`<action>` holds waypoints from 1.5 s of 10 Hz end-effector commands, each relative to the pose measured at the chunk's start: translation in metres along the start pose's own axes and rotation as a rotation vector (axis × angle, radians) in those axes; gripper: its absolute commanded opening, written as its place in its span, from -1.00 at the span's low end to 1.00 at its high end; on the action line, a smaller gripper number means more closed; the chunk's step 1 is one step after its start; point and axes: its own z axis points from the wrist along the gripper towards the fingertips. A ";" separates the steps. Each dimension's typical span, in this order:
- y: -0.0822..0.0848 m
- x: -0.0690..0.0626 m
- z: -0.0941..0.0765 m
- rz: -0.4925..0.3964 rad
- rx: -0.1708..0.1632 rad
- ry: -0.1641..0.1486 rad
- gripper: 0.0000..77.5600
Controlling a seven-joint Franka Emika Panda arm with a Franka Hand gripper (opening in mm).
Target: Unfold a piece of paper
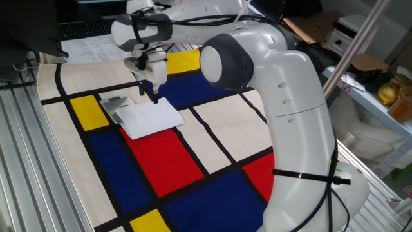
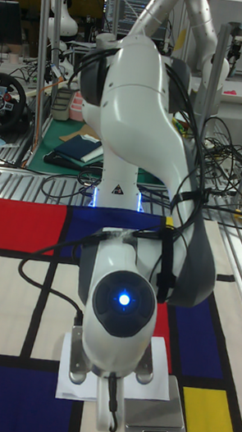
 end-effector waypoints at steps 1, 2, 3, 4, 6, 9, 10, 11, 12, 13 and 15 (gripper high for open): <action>-0.002 0.001 0.007 -0.004 0.012 -0.002 1.00; -0.002 0.001 0.008 -0.004 0.021 -0.003 1.00; -0.001 0.001 0.009 -0.005 0.030 -0.007 1.00; -0.001 0.001 0.009 -0.008 0.041 -0.013 1.00; -0.001 0.001 0.009 -0.005 0.055 -0.013 1.00; 0.000 0.001 0.010 0.001 0.080 -0.010 1.00; 0.000 0.001 0.010 0.002 0.095 -0.010 1.00; 0.000 0.001 0.010 0.008 0.117 -0.022 1.00; 0.000 0.001 0.010 0.008 0.117 -0.022 1.00; 0.002 0.001 0.012 0.029 0.149 -0.033 1.00; 0.002 0.000 0.013 0.035 0.168 -0.031 1.00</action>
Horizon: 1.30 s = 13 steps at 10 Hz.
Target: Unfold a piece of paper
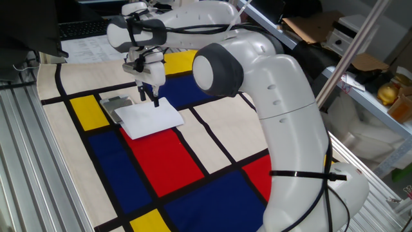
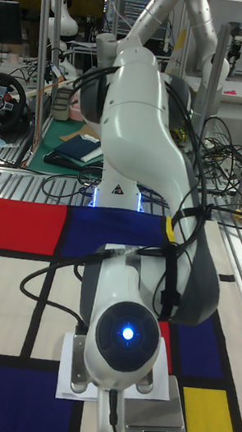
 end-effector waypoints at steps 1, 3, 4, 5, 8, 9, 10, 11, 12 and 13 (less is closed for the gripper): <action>0.002 -0.001 -0.003 0.027 0.047 -0.014 1.00; 0.001 -0.001 -0.003 0.023 0.047 -0.014 1.00; 0.001 -0.001 -0.003 0.012 0.045 -0.012 1.00; 0.001 -0.001 -0.003 0.007 0.045 -0.008 1.00; 0.000 -0.001 -0.002 -0.009 0.042 0.005 1.00; -0.003 -0.001 0.001 -0.022 0.038 0.007 1.00; -0.004 0.000 0.003 -0.023 0.036 0.006 1.00; -0.004 0.000 0.004 -0.025 0.034 0.008 1.00; -0.004 0.000 0.004 -0.029 0.031 0.009 1.00; -0.004 0.000 0.005 -0.030 0.029 0.007 1.00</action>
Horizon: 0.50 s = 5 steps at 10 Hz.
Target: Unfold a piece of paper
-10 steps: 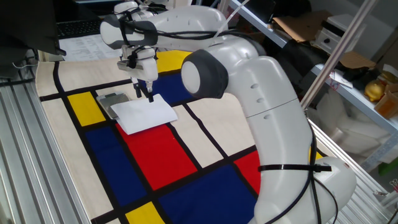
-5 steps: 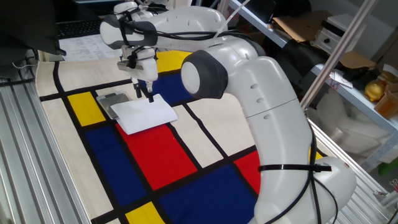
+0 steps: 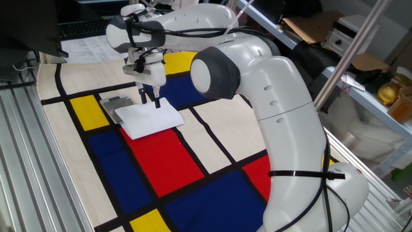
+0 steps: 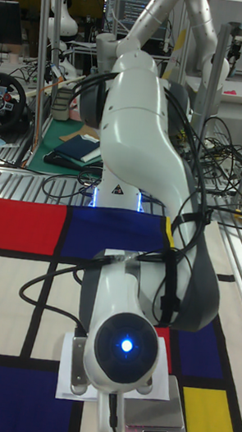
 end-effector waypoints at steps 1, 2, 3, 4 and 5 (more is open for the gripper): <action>0.000 0.000 -0.001 -0.005 -0.009 0.000 1.00; 0.001 -0.001 -0.004 -0.005 -0.009 -0.003 1.00; 0.001 -0.001 -0.005 -0.005 -0.009 -0.003 1.00; 0.003 -0.001 -0.010 -0.004 -0.010 0.003 1.00; 0.006 -0.001 -0.013 0.002 -0.009 0.000 1.00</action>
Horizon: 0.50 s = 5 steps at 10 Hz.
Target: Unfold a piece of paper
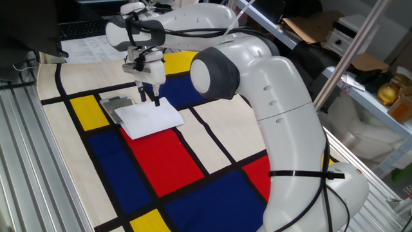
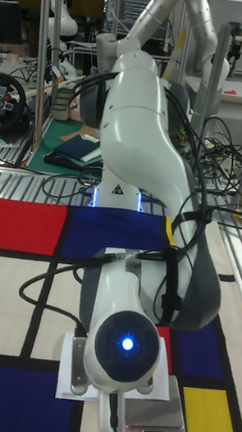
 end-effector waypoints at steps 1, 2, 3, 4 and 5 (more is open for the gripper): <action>0.005 -0.002 -0.008 0.011 -0.003 0.000 1.00; 0.008 -0.006 -0.006 0.017 -0.008 -0.006 1.00; 0.009 -0.009 -0.006 0.019 -0.009 -0.012 1.00; 0.007 -0.017 -0.010 0.005 -0.012 -0.010 1.00; 0.005 -0.024 -0.015 -0.005 -0.012 -0.001 1.00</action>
